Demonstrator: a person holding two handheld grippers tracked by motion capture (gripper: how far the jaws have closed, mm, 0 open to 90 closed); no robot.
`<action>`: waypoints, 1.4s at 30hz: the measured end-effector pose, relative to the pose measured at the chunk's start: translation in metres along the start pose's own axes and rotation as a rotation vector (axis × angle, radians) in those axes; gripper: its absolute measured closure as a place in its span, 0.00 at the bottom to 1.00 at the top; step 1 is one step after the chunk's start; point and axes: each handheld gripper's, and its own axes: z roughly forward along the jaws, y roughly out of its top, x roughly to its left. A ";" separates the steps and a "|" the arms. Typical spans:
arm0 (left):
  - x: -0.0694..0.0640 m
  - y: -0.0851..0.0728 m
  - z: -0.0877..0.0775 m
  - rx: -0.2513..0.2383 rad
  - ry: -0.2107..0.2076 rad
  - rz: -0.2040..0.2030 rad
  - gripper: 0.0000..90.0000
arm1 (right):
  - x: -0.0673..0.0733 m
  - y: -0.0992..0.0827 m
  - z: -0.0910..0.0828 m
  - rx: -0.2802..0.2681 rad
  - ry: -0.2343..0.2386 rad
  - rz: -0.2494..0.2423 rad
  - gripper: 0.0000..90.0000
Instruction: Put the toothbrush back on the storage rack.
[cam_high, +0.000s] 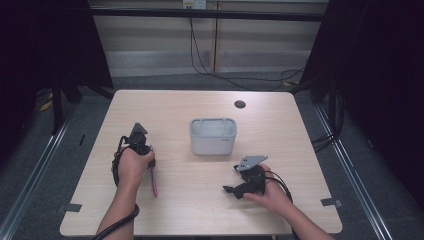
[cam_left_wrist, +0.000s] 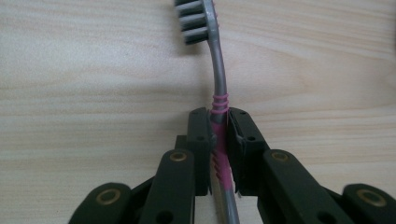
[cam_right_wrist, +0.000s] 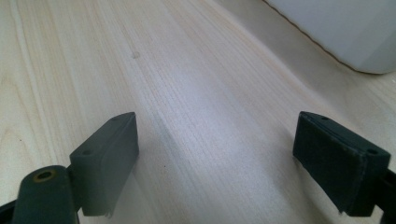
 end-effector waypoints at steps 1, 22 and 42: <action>0.001 0.000 -0.003 -0.011 -0.008 0.015 0.89 | 0.000 0.000 0.000 0.000 0.000 0.000 0.15; -0.001 -0.004 -0.041 -0.303 -0.104 0.129 0.90 | 0.000 0.000 0.000 0.000 0.000 0.000 0.15; -0.008 -0.009 -0.059 -0.464 -0.144 0.204 0.90 | 0.000 0.000 0.000 0.000 0.000 0.000 0.15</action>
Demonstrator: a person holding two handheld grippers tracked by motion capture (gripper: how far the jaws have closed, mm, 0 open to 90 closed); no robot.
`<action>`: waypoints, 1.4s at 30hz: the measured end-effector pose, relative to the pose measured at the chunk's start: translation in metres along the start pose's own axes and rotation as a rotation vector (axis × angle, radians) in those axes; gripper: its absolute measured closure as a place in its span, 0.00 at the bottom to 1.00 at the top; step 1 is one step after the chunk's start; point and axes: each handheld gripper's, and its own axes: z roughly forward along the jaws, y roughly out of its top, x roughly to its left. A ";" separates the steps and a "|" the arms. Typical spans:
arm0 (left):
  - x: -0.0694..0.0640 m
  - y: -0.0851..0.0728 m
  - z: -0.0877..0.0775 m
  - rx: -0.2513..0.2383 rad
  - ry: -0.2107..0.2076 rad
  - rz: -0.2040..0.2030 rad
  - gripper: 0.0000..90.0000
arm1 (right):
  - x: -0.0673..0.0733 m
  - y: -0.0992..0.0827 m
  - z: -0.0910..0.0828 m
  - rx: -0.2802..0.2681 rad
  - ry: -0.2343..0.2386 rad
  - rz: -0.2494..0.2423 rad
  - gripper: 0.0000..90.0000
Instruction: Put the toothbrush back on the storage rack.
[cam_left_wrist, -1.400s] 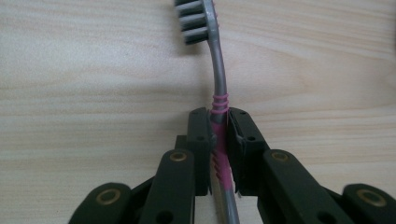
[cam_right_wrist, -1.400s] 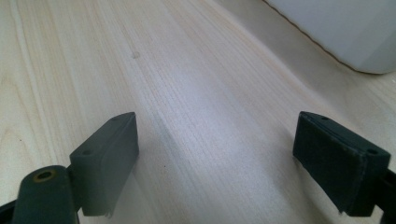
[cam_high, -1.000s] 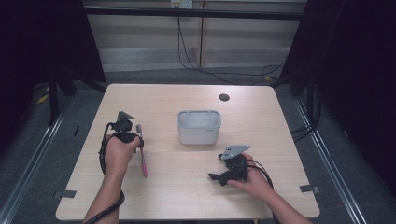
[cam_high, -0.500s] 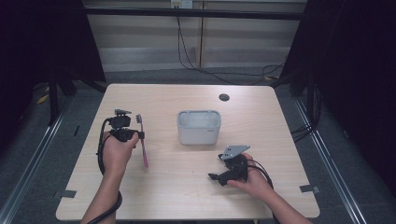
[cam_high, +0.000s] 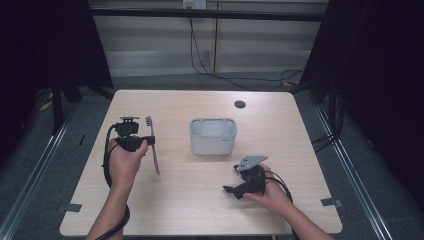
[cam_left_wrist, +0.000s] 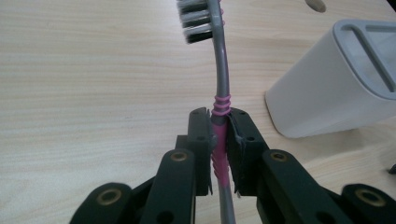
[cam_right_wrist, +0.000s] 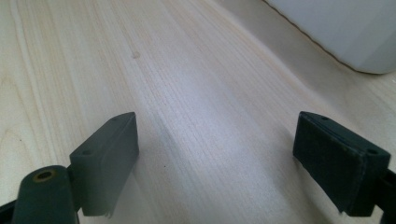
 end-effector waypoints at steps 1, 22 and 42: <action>0.000 0.000 -0.001 0.000 -0.002 0.015 0.90 | 0.000 0.000 0.000 0.000 0.000 0.000 0.15; -0.011 0.006 -0.011 -0.120 -0.037 0.063 0.90 | 0.000 0.000 0.000 0.000 0.000 -0.001 0.15; -0.028 0.021 -0.020 -0.211 -0.077 0.110 0.90 | 0.000 0.000 0.000 0.000 0.003 0.002 0.15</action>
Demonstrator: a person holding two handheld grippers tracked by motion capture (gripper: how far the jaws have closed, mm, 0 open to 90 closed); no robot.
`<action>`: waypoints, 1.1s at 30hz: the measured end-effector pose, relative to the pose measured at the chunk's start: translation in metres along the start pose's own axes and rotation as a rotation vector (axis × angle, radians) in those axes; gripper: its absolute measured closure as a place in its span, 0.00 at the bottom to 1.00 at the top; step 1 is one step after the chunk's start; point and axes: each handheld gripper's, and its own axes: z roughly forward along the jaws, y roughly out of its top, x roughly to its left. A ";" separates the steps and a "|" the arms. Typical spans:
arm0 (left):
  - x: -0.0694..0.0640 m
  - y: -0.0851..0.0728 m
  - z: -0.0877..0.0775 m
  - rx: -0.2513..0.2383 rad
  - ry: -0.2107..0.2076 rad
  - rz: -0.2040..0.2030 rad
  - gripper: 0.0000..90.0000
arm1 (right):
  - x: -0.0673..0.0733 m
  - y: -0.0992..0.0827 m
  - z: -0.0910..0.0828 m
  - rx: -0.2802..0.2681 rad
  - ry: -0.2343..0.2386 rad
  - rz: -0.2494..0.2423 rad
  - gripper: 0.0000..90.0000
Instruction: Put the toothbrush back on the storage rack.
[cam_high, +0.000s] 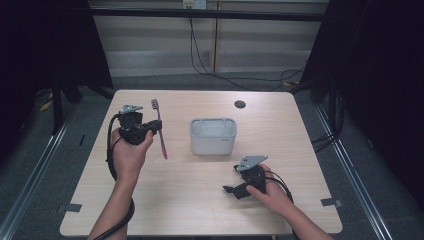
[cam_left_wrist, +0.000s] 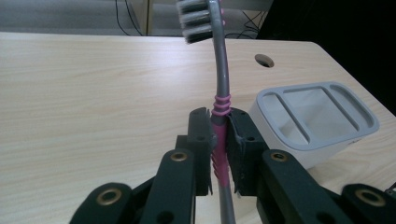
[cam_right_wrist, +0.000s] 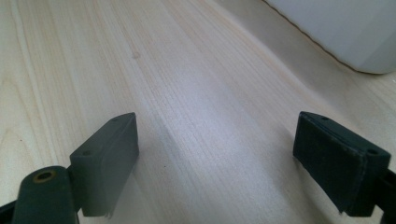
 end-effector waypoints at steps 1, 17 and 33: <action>-0.001 0.001 0.000 -0.003 -0.003 0.002 0.90 | 0.000 0.000 0.000 0.000 0.000 0.000 0.15; -0.019 0.020 0.001 -0.058 -0.013 0.046 0.90 | 0.000 0.000 0.000 -0.001 -0.003 0.000 0.15; -0.037 0.036 0.009 -0.063 -0.032 0.083 0.90 | 0.000 0.000 0.000 -0.002 -0.003 -0.001 0.15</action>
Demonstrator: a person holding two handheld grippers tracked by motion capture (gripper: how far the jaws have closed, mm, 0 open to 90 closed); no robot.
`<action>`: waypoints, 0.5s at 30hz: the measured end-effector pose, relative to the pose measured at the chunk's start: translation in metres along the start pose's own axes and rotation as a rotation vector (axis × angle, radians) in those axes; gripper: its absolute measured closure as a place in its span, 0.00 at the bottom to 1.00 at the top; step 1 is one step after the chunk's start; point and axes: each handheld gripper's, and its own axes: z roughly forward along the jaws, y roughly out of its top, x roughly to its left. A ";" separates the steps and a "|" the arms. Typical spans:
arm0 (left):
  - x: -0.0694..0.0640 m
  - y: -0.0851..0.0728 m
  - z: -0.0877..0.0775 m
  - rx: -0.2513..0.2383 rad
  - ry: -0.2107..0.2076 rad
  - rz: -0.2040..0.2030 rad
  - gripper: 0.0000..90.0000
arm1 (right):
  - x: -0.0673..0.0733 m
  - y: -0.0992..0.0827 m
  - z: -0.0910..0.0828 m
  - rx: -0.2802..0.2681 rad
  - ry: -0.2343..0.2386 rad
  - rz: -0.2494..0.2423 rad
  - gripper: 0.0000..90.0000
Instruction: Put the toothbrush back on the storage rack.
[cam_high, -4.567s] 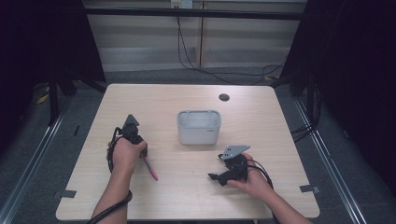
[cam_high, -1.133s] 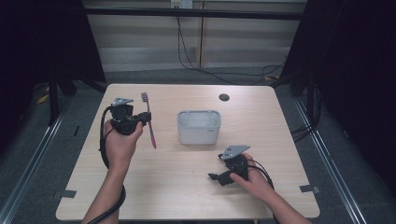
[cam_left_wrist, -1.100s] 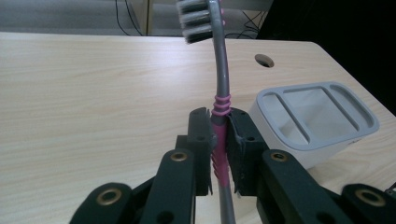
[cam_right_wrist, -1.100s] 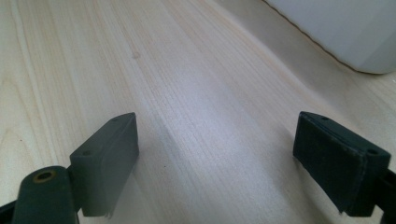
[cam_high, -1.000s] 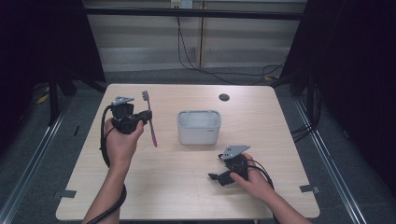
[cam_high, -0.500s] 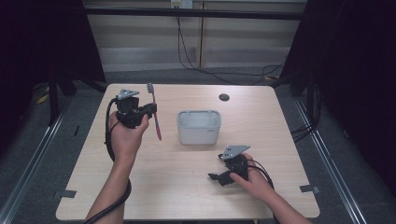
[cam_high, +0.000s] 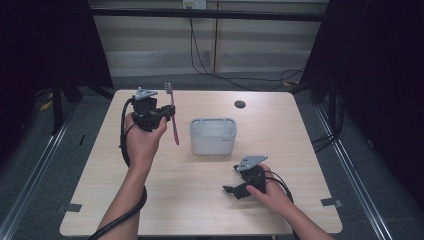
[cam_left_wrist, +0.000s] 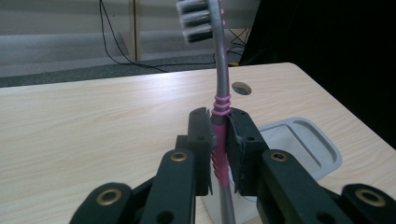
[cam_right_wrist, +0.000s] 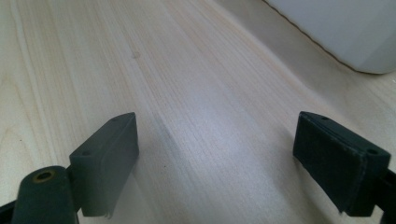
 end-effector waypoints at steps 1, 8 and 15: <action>-0.001 0.001 0.001 0.004 -0.003 0.001 0.90 | 0.000 0.000 0.000 -0.001 -0.001 -0.001 0.15; -0.006 0.007 0.005 0.006 -0.010 0.000 0.90 | 0.000 0.000 0.000 -0.001 -0.001 -0.003 0.15; -0.011 0.014 0.010 -0.003 -0.012 0.007 0.90 | 0.000 0.000 0.000 0.000 0.000 0.000 0.15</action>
